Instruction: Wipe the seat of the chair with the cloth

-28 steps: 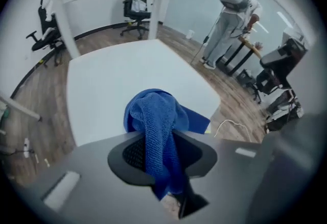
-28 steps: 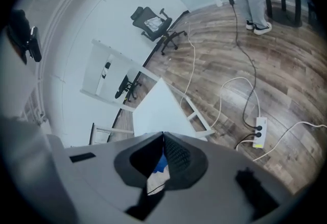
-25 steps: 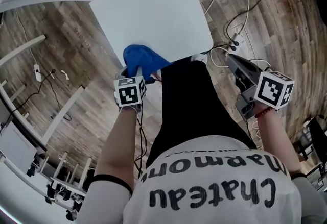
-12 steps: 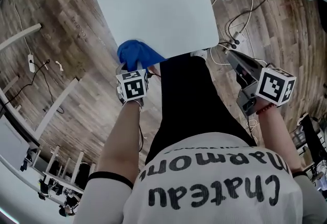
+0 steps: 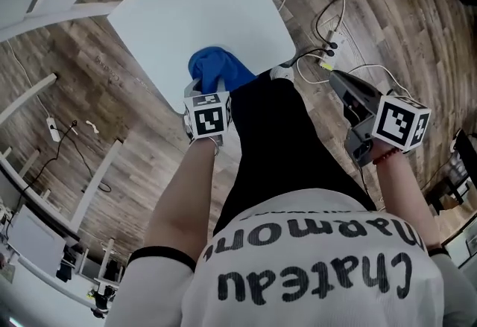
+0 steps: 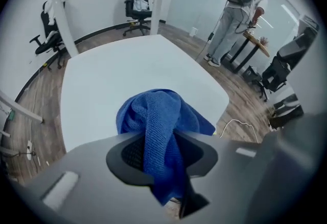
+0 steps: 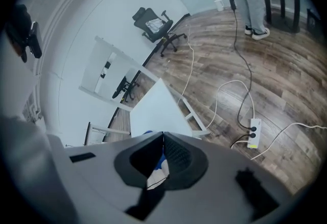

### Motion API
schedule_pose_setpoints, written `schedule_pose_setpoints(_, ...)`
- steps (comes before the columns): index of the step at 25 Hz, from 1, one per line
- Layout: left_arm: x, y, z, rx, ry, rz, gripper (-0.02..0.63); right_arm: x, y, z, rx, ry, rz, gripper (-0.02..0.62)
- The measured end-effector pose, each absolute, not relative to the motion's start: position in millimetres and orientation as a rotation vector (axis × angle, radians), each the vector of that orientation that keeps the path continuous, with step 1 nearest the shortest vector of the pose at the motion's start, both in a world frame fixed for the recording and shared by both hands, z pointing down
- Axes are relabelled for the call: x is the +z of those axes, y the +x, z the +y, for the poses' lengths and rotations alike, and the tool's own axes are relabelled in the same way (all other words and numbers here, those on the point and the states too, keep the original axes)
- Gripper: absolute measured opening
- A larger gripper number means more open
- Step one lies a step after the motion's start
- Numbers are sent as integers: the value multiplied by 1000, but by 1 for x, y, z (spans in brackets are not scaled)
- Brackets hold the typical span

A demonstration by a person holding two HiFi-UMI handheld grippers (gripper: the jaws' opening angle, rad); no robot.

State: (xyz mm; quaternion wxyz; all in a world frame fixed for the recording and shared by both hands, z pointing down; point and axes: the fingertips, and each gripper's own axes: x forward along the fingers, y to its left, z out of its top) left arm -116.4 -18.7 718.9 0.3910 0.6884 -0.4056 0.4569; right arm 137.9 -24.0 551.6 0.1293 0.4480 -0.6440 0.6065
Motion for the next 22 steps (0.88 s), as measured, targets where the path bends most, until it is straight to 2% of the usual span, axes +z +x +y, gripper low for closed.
schedule_pose_setpoints(14, 716, 36, -37, 1127, 2033, -707, 123, 550, 223, 40, 1868, 1636, -1745, 14)
schedule_pose_setpoints(22, 715, 89, -41, 1132, 2120, -627, 121, 550, 259, 75, 1897, 1831, -1646, 14)
